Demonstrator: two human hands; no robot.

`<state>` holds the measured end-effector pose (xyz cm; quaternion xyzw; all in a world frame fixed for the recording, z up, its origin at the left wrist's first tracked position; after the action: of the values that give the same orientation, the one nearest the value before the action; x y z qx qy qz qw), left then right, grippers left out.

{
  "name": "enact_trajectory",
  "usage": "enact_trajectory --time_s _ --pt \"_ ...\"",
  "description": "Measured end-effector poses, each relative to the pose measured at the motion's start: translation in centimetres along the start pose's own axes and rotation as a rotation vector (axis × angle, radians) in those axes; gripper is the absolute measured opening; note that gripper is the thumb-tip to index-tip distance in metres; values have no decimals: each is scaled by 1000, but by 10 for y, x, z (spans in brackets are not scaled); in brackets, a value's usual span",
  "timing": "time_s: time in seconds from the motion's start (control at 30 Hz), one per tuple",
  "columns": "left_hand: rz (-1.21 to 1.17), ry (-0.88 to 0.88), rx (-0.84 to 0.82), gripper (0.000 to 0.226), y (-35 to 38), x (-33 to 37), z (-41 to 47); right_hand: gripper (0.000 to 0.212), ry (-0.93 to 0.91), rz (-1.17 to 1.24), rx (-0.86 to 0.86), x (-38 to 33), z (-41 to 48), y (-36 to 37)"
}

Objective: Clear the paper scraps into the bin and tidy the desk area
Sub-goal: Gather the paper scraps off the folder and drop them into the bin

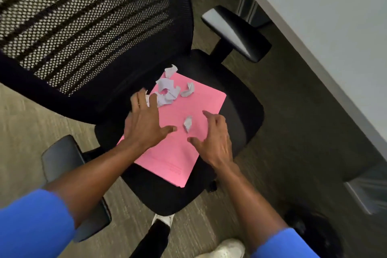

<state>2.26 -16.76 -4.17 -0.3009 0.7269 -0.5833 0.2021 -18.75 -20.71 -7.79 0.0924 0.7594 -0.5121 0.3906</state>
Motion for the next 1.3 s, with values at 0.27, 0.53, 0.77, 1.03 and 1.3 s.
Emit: enact_trajectory --time_s 0.27,0.53,0.77,1.03,1.3 --pt "-75 -62 -206 147 25 -39 47 114 -105 -269 -202 -31 75 23" --pt "-81 182 -220 123 38 -38 71 129 -221 -432 -300 -55 134 40" --pt "3 326 -104 68 50 -36 70 112 -334 -552 -400 -76 172 55" --pt "168 408 61 41 56 -31 60 93 -405 -719 -506 -79 182 62" --pt "158 449 7 51 55 -25 51 30 -484 -642 -369 -76 151 48"
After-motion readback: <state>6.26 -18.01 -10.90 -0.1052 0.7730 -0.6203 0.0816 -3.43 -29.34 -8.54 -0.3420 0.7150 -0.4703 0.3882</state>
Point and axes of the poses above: each hand's wrist, its own z-axis towards the middle knuckle, its own y-axis out of the palm, x = y × z, the point moved 5 cm from there along z, towards the middle knuckle, and after that the axes turned 15 degrees about -y, right-handed, at the moved point
